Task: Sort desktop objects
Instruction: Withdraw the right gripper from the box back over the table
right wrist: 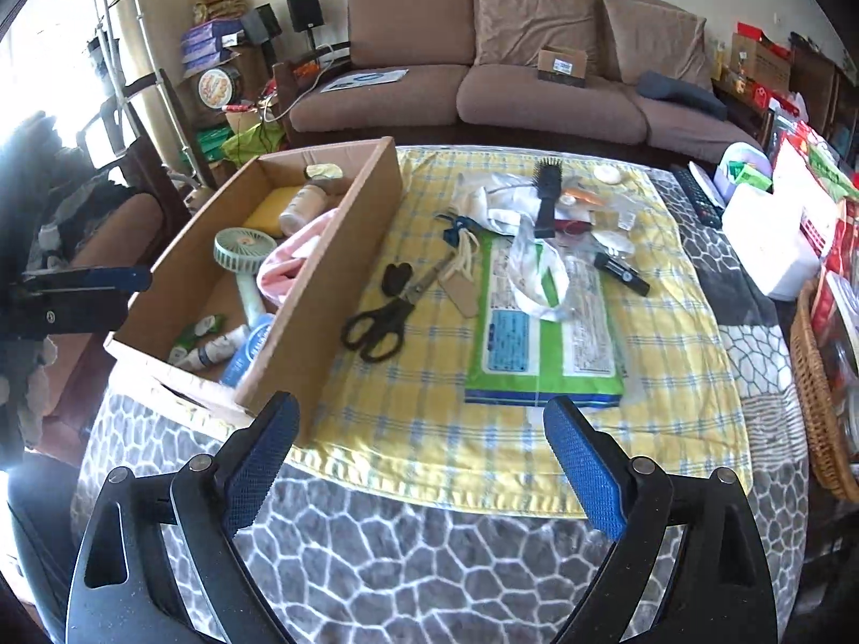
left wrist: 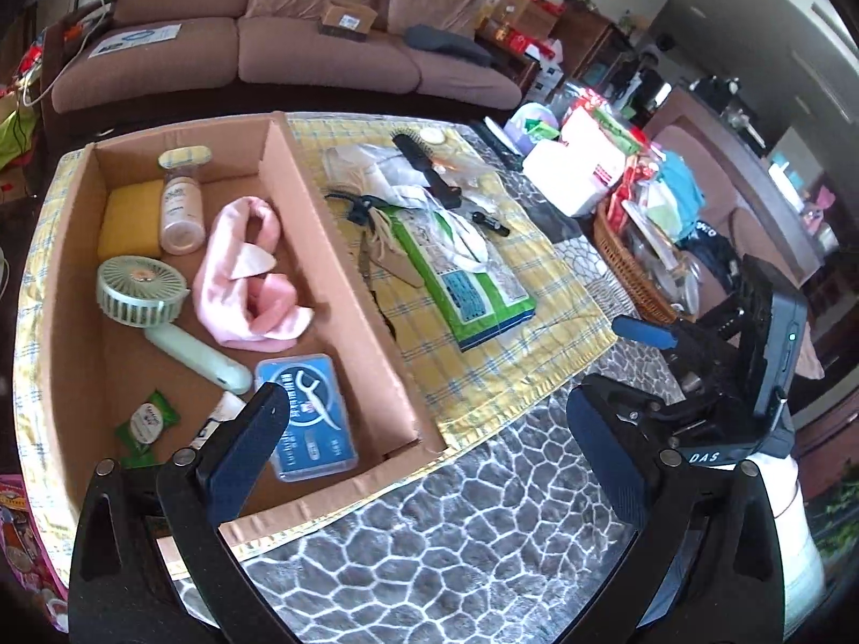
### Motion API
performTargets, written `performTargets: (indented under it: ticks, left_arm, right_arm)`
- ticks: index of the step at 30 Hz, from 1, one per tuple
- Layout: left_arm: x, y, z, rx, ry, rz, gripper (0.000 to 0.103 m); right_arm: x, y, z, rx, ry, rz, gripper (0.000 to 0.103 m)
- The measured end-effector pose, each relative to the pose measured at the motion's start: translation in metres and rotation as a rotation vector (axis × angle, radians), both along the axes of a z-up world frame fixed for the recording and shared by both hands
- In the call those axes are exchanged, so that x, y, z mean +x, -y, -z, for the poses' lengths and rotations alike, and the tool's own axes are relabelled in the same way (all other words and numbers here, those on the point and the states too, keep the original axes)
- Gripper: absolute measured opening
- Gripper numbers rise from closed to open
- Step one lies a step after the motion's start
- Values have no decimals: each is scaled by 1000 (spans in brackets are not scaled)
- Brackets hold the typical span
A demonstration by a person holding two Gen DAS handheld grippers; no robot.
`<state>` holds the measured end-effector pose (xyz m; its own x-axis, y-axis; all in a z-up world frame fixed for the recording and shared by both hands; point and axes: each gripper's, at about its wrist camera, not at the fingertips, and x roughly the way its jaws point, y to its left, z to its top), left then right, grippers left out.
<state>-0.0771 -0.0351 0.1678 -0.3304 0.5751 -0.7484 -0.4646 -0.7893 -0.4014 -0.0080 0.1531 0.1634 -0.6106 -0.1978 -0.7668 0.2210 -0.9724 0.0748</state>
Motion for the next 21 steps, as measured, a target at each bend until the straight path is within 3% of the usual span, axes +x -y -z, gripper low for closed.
performTargets:
  ticks: [7, 14, 19, 21]
  left_arm:
    - [-18, -64, 8, -38, -14, 32, 103]
    - [-86, -129, 21, -79, -6, 3, 103]
    - [-158, -176, 46, -185, -13, -36, 84]
    - [-182, -193, 58, -206, -2, -52, 84]
  right_arm:
    - [7, -30, 22, -6, -16, 9, 94]
    - [-8, -64, 33, -63, -68, 62, 93]
    - [-32, -83, 32, -61, -97, 63, 92]
    - [-38, -89, 33, -65, -105, 60, 92]
